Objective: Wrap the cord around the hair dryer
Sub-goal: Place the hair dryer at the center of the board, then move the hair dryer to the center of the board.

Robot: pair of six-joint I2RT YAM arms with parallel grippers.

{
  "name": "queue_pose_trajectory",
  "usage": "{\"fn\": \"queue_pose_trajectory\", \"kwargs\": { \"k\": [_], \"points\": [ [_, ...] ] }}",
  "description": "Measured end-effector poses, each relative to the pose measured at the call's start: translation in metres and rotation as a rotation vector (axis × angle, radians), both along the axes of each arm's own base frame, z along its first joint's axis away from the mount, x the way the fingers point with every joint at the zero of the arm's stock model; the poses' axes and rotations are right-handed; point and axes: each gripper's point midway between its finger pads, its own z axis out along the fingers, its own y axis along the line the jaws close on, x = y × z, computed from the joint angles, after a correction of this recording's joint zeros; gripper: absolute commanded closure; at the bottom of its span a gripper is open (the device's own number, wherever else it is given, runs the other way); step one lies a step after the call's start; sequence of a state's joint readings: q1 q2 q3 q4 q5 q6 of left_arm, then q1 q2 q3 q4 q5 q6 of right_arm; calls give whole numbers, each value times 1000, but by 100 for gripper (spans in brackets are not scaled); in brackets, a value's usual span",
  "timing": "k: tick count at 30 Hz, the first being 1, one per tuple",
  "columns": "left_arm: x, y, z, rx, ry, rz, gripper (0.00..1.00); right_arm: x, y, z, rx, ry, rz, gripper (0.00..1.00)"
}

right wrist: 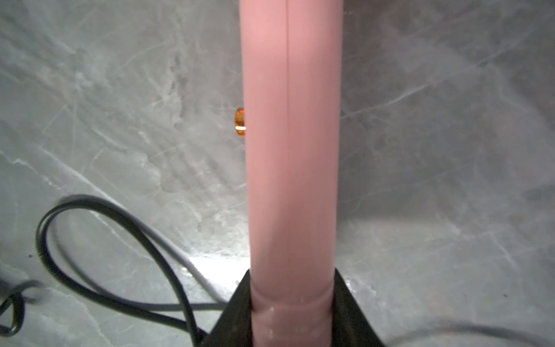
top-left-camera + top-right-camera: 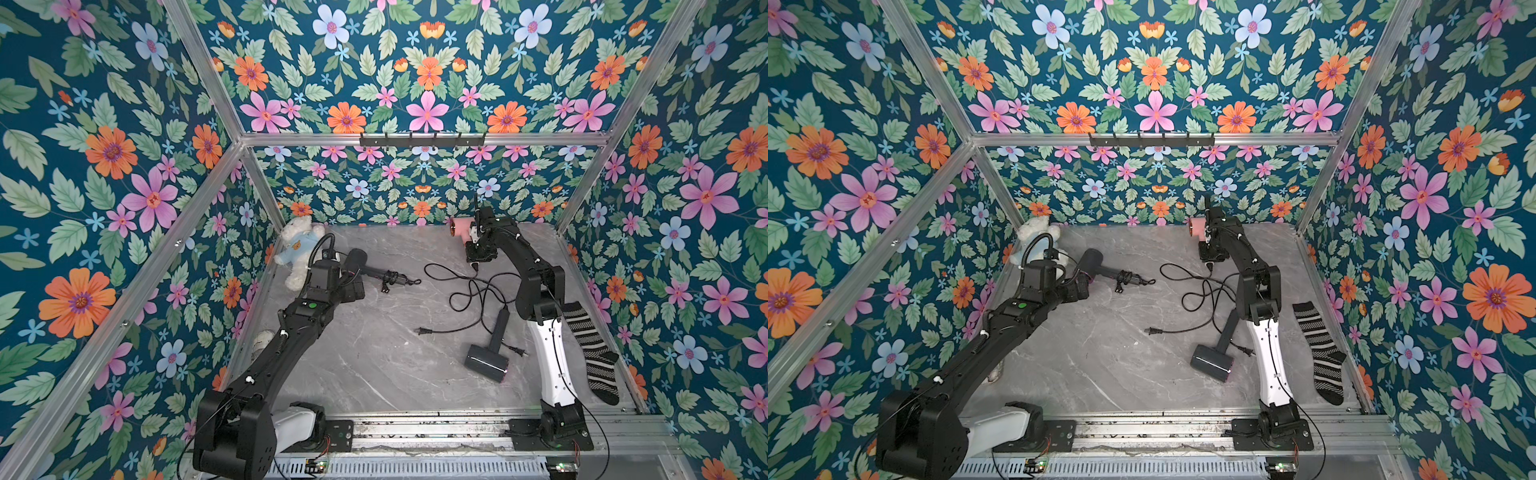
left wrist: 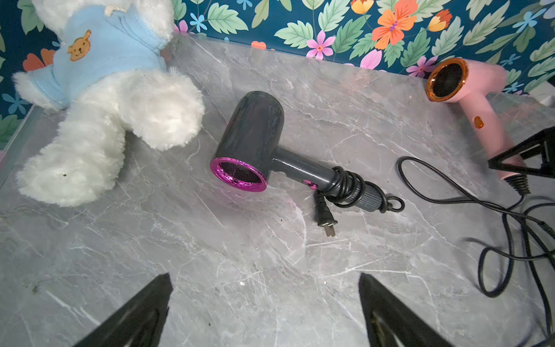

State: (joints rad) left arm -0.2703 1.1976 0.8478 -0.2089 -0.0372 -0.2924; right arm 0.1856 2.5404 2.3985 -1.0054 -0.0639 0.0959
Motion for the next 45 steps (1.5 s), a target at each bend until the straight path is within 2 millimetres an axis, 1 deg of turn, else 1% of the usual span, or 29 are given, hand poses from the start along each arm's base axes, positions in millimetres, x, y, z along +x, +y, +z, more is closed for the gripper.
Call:
{"fn": "queue_pose_trajectory", "kwargs": {
  "k": [3,5,6,8,11,13,14,15,16,18,20,21,22,24,26,28,30,34,38,41,45],
  "points": [
    [0,1,1,3,-3,5,1,-1,-8,0,-13,5,-18,43],
    [0,1,0,4,-2,5,1,-10,-9,7,-16,16,-18,37],
    [0,1,0,5,0,5,1,-17,-12,12,-24,19,-21,35],
    [1,1,-2,8,4,4,1,-34,-19,34,-47,10,-28,32],
    [2,1,-2,11,5,5,1,-68,-31,84,-65,-47,-72,26],
    [3,-1,0,16,0,1,1,-104,-41,114,-82,-76,-117,25],
    [3,-3,2,20,0,-6,1,-122,-42,122,-83,-82,-136,25],
    [2,-7,3,25,-4,-14,1,-145,-42,125,-78,-70,-152,25],
    [1,-13,6,34,-7,-28,1,-173,-43,124,-75,-39,-170,26],
    [-3,-28,10,56,-13,-66,1,-220,-46,120,-64,15,-212,28],
    [-11,-47,11,84,-13,-115,1,-262,-49,113,-64,64,-261,30],
    [-16,-57,11,93,-10,-141,1,-283,-48,107,-64,95,-273,31],
    [-22,-66,10,100,-8,-165,1,-303,-42,99,-50,135,-273,32],
    [-32,-74,7,99,6,-180,1,-336,-36,85,-27,205,-278,32],
    [-41,-80,6,90,9,-191,1,-362,-37,72,-5,246,-304,32],
    [-52,-87,3,71,12,-206,1,-387,-33,58,45,295,-315,28],
    [-61,-92,-1,56,21,-219,1,-401,-26,50,98,332,-312,26],
    [-76,-95,-16,39,57,-223,1,-411,-18,38,160,362,-311,24],
    [-85,-95,-26,31,91,-217,1,-407,-4,28,221,385,-292,24],
    [-87,-95,-24,14,90,-210,1,-399,11,25,261,386,-262,24],
    [-90,-91,-18,10,81,-196,1,-389,38,21,292,397,-198,24]
  ]
}}
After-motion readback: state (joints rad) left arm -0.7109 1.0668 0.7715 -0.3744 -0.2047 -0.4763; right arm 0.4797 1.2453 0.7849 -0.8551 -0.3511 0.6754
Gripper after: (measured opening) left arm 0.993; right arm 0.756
